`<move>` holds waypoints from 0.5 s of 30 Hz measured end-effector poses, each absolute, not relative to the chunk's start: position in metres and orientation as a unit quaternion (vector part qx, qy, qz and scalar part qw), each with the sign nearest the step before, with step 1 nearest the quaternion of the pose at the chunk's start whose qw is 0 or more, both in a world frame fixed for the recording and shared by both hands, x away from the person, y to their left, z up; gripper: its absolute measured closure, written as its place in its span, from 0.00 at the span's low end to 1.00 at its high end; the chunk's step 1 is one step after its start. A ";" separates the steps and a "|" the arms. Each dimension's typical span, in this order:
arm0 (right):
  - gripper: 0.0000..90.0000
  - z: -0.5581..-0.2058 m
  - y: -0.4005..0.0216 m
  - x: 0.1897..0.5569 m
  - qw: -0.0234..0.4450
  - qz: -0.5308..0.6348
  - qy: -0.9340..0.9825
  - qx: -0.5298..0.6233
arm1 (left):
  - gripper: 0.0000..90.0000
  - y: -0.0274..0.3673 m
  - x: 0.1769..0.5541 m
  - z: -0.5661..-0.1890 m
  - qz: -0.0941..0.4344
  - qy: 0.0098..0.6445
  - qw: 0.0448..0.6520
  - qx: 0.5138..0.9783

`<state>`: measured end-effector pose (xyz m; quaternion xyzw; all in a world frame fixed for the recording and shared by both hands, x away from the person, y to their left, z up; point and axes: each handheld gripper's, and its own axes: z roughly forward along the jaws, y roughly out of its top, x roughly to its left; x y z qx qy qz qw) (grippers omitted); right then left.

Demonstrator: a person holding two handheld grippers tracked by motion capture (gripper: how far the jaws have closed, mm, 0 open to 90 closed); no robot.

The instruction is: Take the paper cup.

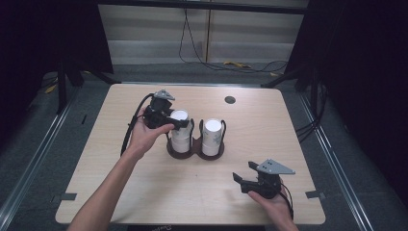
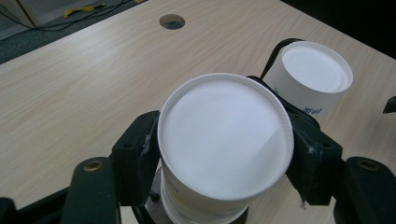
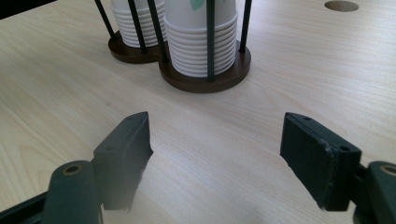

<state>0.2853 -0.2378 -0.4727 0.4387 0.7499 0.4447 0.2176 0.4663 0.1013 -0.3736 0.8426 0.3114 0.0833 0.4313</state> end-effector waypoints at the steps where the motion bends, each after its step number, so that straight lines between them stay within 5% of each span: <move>1: 0.27 -0.473 -0.238 0.285 0.218 0.444 0.751 0.438 | 0.38 0.102 0.466 -0.373 0.083 0.312 0.431 0.843; 15: 0.27 -0.473 -0.238 0.286 0.217 0.444 0.750 0.440 | 0.38 0.108 0.462 -0.365 0.079 0.313 0.451 0.832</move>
